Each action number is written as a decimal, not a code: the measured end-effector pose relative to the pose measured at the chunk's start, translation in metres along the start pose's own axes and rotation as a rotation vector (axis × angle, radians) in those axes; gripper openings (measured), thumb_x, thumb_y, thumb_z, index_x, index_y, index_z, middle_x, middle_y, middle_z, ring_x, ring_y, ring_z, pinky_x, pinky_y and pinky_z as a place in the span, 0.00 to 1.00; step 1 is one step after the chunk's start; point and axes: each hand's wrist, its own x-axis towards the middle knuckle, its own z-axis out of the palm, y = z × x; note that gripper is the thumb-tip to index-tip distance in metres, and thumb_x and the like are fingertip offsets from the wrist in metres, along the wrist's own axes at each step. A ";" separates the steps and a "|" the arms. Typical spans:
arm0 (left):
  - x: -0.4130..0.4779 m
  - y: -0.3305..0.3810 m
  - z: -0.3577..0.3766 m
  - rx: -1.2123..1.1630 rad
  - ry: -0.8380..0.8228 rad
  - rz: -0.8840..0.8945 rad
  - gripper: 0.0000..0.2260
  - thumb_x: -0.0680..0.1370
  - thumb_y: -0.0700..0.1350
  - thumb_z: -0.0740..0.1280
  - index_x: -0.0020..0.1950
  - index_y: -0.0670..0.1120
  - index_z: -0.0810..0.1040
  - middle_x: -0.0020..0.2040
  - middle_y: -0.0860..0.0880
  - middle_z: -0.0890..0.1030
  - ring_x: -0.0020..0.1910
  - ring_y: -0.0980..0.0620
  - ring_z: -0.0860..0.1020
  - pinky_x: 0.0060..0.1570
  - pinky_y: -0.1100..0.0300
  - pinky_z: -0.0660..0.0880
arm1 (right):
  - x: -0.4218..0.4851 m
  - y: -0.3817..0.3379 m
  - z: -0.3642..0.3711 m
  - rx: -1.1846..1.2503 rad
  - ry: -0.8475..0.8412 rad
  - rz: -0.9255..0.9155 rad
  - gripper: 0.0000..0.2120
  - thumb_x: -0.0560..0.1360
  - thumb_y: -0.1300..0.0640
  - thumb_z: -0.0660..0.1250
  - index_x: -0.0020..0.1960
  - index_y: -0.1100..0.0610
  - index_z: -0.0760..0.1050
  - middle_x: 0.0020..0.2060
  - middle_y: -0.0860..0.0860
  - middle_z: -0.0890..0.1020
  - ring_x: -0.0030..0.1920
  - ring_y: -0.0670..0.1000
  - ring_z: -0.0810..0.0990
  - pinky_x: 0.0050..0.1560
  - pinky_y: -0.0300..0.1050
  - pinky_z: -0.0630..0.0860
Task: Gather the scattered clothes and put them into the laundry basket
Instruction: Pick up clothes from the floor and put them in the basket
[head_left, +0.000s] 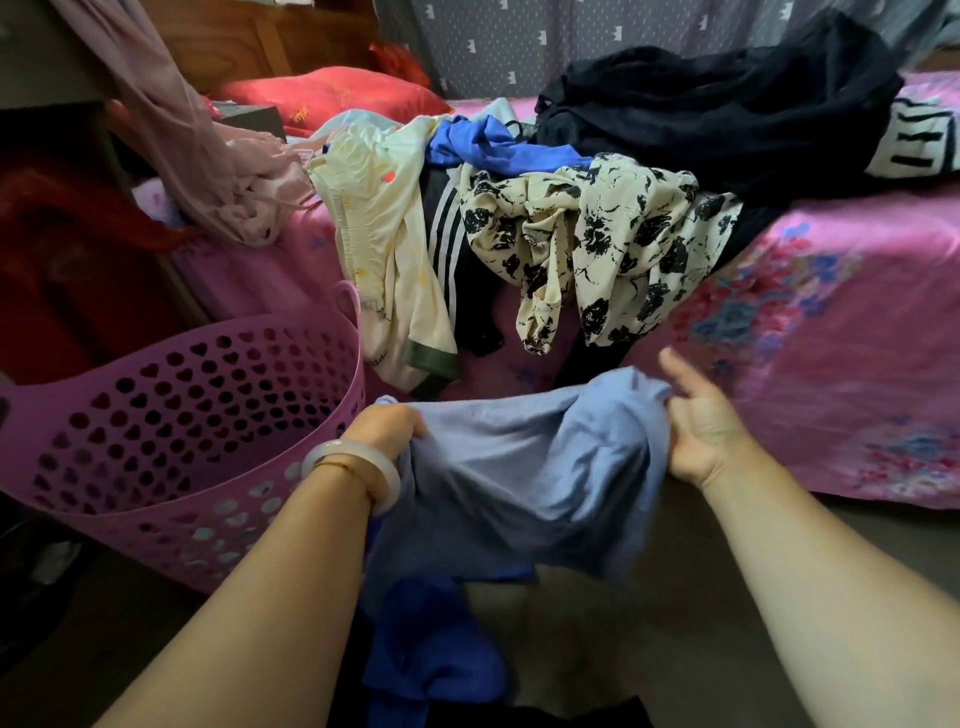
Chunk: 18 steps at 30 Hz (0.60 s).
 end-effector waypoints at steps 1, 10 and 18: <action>0.000 -0.002 -0.002 -0.010 0.007 -0.006 0.14 0.76 0.36 0.63 0.60 0.36 0.69 0.38 0.43 0.68 0.42 0.46 0.70 0.49 0.47 0.70 | -0.002 0.004 0.001 -0.068 -0.006 0.076 0.25 0.64 0.48 0.75 0.52 0.65 0.80 0.48 0.64 0.84 0.45 0.62 0.85 0.41 0.58 0.82; 0.012 -0.016 -0.008 0.092 0.195 0.020 0.15 0.77 0.38 0.63 0.64 0.38 0.72 0.59 0.37 0.77 0.59 0.39 0.76 0.53 0.53 0.71 | 0.002 -0.013 0.001 -0.550 0.223 0.127 0.41 0.47 0.51 0.84 0.58 0.57 0.75 0.53 0.59 0.82 0.52 0.58 0.82 0.59 0.55 0.77; 0.017 -0.036 -0.007 -0.052 0.438 0.062 0.11 0.75 0.36 0.62 0.57 0.38 0.75 0.53 0.37 0.78 0.45 0.42 0.75 0.43 0.53 0.71 | -0.002 -0.026 0.006 -0.979 0.548 0.001 0.28 0.66 0.57 0.78 0.62 0.65 0.76 0.59 0.63 0.79 0.51 0.61 0.80 0.51 0.53 0.78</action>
